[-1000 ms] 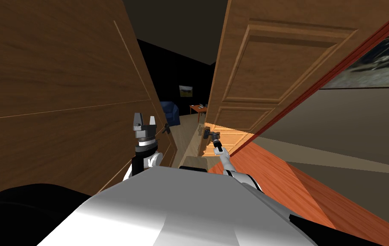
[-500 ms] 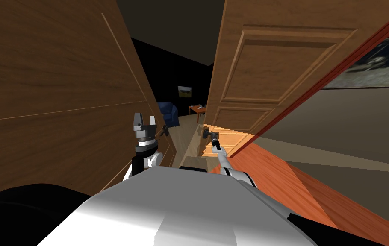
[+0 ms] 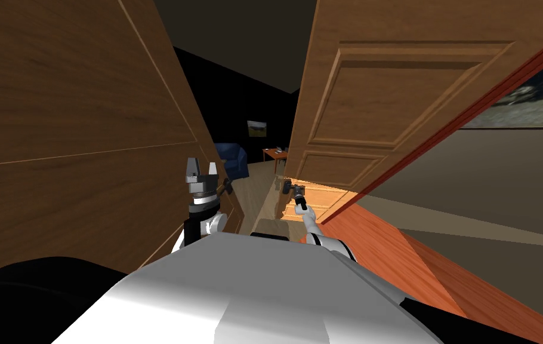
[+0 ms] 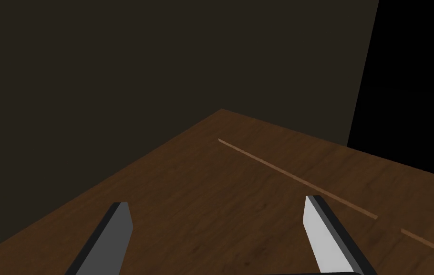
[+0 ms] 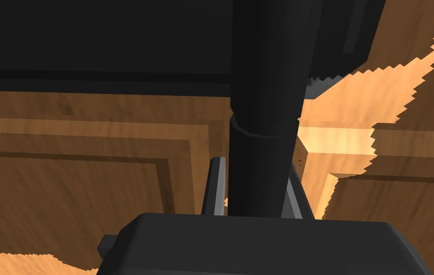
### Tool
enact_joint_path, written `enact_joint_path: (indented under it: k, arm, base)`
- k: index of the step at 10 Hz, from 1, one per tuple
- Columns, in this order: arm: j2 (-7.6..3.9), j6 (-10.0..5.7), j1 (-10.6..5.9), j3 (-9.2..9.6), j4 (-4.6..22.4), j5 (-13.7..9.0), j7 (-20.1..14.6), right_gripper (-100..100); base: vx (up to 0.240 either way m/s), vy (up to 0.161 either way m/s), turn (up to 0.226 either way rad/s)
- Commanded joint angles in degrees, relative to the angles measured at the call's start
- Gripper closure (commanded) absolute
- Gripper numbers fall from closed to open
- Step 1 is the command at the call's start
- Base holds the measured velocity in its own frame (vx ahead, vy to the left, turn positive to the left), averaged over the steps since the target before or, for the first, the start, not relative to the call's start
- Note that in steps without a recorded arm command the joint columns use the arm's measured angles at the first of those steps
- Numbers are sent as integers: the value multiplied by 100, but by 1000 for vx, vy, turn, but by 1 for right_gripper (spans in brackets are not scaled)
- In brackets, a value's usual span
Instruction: Push the door open
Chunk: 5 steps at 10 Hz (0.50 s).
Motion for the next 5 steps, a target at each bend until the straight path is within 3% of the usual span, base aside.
enact_joint_path:
  k: [1,5]
  arm:
    - [-61,42,12,-35,-180,-24,37,100]
    - [-32,52,-32,-230,-182,-227,416,100]
  base:
    - [138,-7,1]
    - [192,10,-118]
